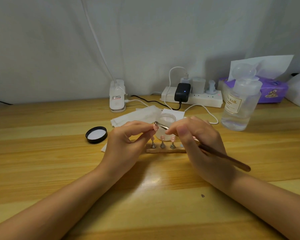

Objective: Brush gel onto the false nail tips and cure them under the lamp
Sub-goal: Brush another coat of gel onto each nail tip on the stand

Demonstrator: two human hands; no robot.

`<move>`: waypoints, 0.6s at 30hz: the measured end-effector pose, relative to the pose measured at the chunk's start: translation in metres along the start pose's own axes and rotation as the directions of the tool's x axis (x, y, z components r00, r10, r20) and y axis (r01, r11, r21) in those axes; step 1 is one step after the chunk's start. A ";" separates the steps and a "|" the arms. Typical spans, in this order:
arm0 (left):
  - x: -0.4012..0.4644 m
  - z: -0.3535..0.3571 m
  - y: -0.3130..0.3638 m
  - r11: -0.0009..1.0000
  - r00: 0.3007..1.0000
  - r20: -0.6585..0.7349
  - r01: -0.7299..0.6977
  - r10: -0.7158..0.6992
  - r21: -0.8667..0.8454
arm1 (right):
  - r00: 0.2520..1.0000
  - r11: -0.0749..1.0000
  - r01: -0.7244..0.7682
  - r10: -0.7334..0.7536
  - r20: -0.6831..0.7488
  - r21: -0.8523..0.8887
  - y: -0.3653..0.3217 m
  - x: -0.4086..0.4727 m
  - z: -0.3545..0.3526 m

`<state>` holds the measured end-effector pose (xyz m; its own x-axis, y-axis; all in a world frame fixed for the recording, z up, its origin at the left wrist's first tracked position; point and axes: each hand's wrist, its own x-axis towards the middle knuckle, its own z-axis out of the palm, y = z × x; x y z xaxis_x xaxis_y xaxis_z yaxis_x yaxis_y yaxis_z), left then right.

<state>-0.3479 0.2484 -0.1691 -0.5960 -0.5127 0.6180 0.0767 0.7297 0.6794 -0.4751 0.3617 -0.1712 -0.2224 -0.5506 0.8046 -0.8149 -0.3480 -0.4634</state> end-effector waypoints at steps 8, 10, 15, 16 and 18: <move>-0.001 0.000 0.002 1.000 1.000 -0.002 0.005 -0.005 0.008 | 0.995 0.989 -0.079 0.086 -0.052 0.124 -0.002 -0.001 -0.004; 0.000 0.000 0.003 1.000 1.000 -0.008 0.006 -0.006 0.010 | 0.996 0.993 -0.076 0.079 -0.029 0.087 -0.002 0.001 -0.002; -0.001 0.000 0.003 1.000 1.000 -0.007 0.007 -0.007 0.026 | 0.999 0.998 -0.043 0.043 0.010 0.049 0.000 0.001 -0.001; -0.001 0.000 0.003 1.000 1.000 -0.005 0.008 -0.008 0.028 | 0.999 0.997 -0.046 0.046 -0.004 0.064 0.000 -0.001 -0.002; -0.001 0.000 0.004 1.000 1.000 -0.008 0.006 -0.006 0.029 | 0.996 0.993 -0.070 0.075 -0.044 0.096 0.000 -0.003 -0.004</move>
<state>-0.3474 0.2518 -0.1670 -0.5899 -0.5206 0.6172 0.0499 0.7394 0.6714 -0.4768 0.3661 -0.1723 -0.3058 -0.5414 0.7831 -0.7420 -0.3799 -0.5524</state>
